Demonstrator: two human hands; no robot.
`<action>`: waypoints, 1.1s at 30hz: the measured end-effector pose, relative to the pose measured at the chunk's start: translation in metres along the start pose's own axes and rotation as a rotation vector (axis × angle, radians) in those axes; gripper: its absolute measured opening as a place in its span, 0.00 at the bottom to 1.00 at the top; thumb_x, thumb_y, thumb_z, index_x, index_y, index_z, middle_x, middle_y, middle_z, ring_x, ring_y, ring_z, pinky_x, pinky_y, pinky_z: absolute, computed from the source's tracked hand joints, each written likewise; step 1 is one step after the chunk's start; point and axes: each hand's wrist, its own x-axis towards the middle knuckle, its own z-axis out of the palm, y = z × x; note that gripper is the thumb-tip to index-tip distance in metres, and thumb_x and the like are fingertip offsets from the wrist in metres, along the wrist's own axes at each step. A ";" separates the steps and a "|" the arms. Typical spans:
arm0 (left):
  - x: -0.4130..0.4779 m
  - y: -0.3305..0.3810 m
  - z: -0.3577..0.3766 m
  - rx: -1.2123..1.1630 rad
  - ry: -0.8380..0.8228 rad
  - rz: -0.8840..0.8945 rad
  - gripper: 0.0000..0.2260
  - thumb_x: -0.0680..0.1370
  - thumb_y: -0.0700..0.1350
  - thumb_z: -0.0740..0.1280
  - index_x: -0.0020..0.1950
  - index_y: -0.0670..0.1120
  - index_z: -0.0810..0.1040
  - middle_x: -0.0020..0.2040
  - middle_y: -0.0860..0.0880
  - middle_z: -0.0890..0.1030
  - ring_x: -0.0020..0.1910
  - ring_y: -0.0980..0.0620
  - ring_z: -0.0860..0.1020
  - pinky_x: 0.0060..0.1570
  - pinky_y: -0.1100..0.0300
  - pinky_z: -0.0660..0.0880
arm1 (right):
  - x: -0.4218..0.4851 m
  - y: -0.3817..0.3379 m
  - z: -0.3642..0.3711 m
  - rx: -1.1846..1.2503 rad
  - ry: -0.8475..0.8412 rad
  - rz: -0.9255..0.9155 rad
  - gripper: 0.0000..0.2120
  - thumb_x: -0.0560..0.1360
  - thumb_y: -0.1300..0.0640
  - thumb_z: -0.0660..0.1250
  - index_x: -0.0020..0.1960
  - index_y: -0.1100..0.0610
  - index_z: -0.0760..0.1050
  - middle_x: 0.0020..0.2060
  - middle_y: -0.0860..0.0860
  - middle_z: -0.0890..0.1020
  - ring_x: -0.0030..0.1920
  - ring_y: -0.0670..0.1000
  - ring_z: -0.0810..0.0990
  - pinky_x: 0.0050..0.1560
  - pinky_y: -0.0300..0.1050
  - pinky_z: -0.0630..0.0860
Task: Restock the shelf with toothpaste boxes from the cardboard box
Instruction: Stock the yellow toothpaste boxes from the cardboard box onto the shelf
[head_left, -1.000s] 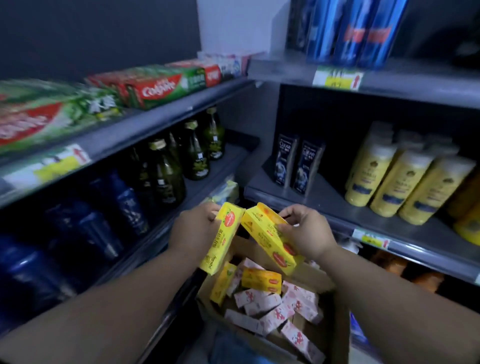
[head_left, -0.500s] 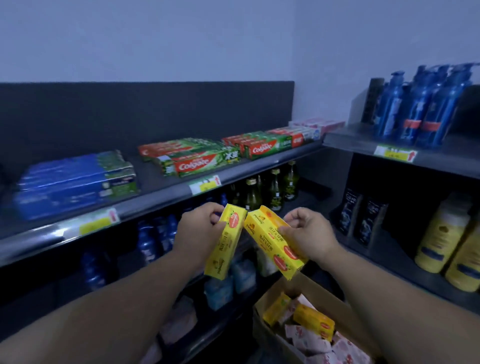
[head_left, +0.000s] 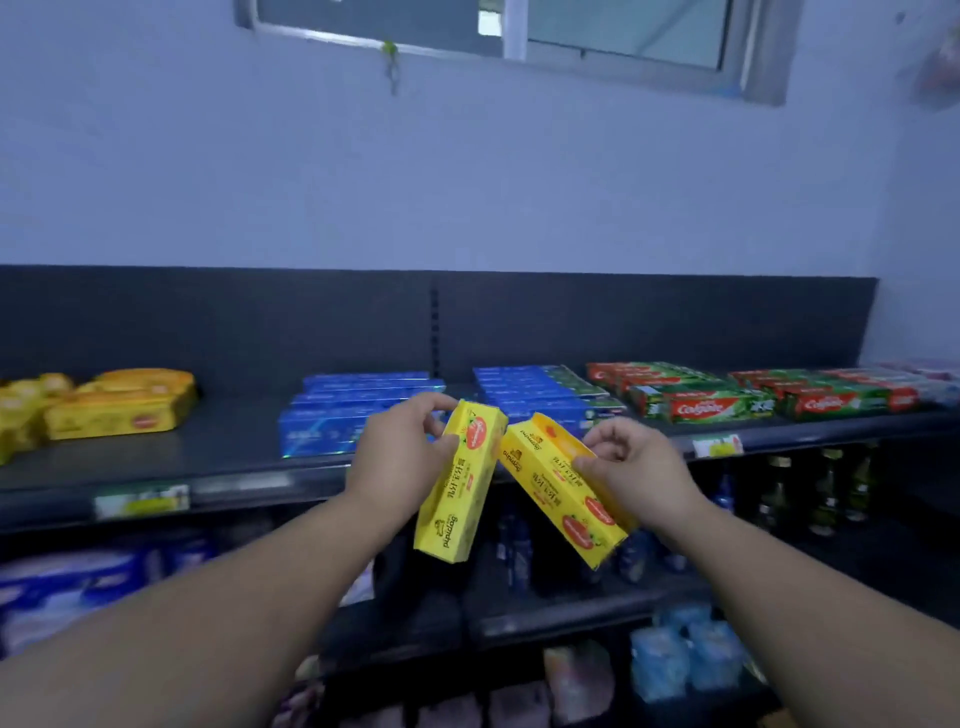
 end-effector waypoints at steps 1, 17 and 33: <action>-0.002 -0.015 -0.025 0.019 0.030 -0.014 0.12 0.74 0.45 0.70 0.55 0.56 0.78 0.42 0.55 0.79 0.34 0.61 0.74 0.32 0.70 0.66 | -0.001 -0.019 0.021 -0.003 -0.015 -0.028 0.05 0.73 0.60 0.72 0.45 0.56 0.77 0.32 0.49 0.79 0.31 0.46 0.76 0.33 0.39 0.72; -0.028 -0.179 -0.252 0.345 0.286 -0.228 0.13 0.75 0.44 0.70 0.59 0.53 0.79 0.42 0.55 0.78 0.42 0.56 0.77 0.38 0.62 0.68 | 0.009 -0.192 0.246 -0.026 -0.245 -0.299 0.08 0.72 0.57 0.72 0.41 0.46 0.74 0.38 0.45 0.83 0.36 0.44 0.79 0.35 0.39 0.70; 0.091 -0.234 -0.276 0.557 0.387 -0.218 0.09 0.75 0.45 0.69 0.52 0.56 0.82 0.46 0.56 0.83 0.46 0.54 0.79 0.42 0.59 0.74 | 0.120 -0.208 0.319 -0.088 -0.399 -0.529 0.06 0.74 0.54 0.72 0.43 0.46 0.76 0.36 0.41 0.83 0.39 0.37 0.80 0.37 0.35 0.71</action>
